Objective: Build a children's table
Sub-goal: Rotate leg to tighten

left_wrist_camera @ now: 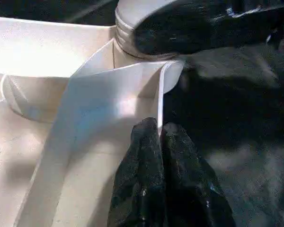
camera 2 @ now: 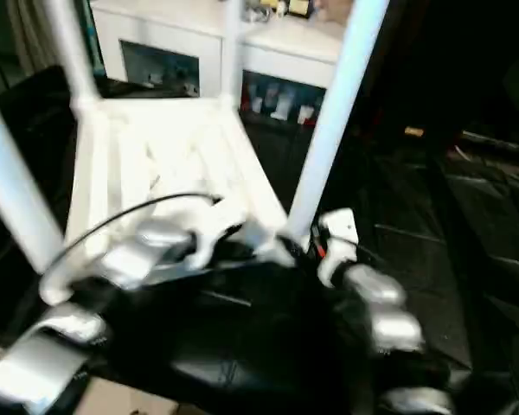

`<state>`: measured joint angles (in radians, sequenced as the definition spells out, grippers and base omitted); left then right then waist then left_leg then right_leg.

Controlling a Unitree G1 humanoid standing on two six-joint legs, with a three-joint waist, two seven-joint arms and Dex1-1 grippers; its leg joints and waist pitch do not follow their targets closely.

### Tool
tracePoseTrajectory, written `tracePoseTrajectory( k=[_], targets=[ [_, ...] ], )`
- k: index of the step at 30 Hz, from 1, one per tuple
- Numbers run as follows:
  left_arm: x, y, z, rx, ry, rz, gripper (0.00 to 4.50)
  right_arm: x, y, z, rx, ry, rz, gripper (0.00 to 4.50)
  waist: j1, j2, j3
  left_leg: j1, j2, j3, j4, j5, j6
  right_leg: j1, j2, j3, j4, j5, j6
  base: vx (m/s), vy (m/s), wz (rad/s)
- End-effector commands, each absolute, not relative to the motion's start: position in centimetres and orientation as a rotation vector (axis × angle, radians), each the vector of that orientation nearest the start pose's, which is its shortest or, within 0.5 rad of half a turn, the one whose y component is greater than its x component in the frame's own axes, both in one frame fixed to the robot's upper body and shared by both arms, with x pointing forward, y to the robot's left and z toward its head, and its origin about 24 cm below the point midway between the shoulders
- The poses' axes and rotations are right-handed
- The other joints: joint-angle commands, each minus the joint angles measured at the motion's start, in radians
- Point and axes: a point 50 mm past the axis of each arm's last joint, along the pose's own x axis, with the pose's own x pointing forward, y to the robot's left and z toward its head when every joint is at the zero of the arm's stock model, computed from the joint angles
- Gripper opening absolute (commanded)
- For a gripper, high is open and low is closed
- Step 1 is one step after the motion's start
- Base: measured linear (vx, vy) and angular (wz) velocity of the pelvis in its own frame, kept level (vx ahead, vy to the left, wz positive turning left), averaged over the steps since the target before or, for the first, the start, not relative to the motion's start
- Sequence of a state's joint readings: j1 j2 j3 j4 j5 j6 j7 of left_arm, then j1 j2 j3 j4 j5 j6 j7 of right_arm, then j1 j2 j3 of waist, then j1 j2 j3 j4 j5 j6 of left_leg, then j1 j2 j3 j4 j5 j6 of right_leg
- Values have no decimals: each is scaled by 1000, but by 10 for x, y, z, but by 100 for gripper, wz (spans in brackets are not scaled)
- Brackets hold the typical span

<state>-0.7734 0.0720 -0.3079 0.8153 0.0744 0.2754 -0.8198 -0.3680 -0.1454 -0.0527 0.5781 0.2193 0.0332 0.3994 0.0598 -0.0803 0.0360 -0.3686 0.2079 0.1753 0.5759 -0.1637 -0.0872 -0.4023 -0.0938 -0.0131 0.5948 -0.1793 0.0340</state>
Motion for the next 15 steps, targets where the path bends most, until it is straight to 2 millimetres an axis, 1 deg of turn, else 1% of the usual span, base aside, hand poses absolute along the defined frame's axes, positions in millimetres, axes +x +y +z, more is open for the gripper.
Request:
tracePoseTrajectory(
  k=[1,2,3,4,5,6,7,8,9,10,11,12,13,14,15],
  targets=[
    [341,45,36,307,534,-1014,0,314,-165,1,111,288,173,260,-1,14,-52,9,5,1,-75,-336,-16,24,-23,10,-76,-296,-165,0,0,0],
    [343,43,36,316,532,-994,0,316,-159,0,109,285,156,260,-6,7,-55,4,3,1,-74,-323,-18,29,-20,8,-74,-269,-167,0,0,0],
    [343,41,35,323,532,-985,0,318,-153,1,111,280,164,260,-4,15,-56,7,3,1,-75,-319,-20,30,-20,8,-73,-255,-170,0,0,0],
    [344,39,35,333,531,-979,0,319,-145,2,108,274,177,260,-4,14,-56,9,4,3,-72,-319,-11,29,-19,8,-73,-225,-176,0,0,0],
    [344,37,34,340,532,-979,0,321,-138,4,106,267,198,260,-4,16,-56,6,3,3,-73,-313,-4,32,-20,8,-72,-208,-178,0,0,0],
    [344,36,34,338,534,-982,0,321,-135,5,102,258,210,260,-4,13,-58,5,3,4,-71,-301,3,35,-19,8,-70,-184,-181,0,0,0],
    [343,35,34,336,536,-983,0,322,-133,6,101,252,218,260,-3,13,-56,4,3,5,-71,-294,12,36,-19,8,-69,-168,-186,0,0,0],
    [343,35,33,342,537,-989,0,322,-131,8,113,236,246,316,-2,11,-56,4,4,6,-72,-294,21,37,-19,8,-70,-168,-188,0,0,0],
    [343,36,33,347,539,-995,0,322,-132,10,120,217,262,316,0,9,-55,5,4,6,-72,-299,25,37,-20,7,-71,-178,-188,0,0,0],
    [343,36,33,351,540,-997,0,322,-132,12,123,204,267,316,1,11,-54,5,5,5,-73,-304,25,37,-21,7,-71,-190,-188,0,0,0],
    [343,36,33,351,541,-998,0,322,-133,12,122,202,270,339,1,12,-53,6,5,6,-73,-320,26,34,-22,8,-75,-216,-186,0,0,0],
    [343,37,32,352,543,-1003,0,322,-135,15,114,189,288,339,1,9,-52,5,6,5,-75,-334,25,35,-23,7,-77,-249,-179,0,0,0],
    [343,39,32,351,544,-1013,0,323,-140,17,99,178,302,348,1,8,-51,6,7,4,-76,-347,25,32,-24,7,-80,-274,-174,0,0,0],
    [342,43,32,346,537,-1042,0,323,-148,22,82,170,368,357,1,7,-50,5,6,4,-76,-353,26,33,-23,6,-82,-288,-170,0,0,0],
    [342,44,32,347,532,-1064,0,322,-151,23,78,173,400,365,2,5,-50,4,7,3,-76,-356,31,35,-24,6,-83,-300,-165,0,0,0]
  ],
)
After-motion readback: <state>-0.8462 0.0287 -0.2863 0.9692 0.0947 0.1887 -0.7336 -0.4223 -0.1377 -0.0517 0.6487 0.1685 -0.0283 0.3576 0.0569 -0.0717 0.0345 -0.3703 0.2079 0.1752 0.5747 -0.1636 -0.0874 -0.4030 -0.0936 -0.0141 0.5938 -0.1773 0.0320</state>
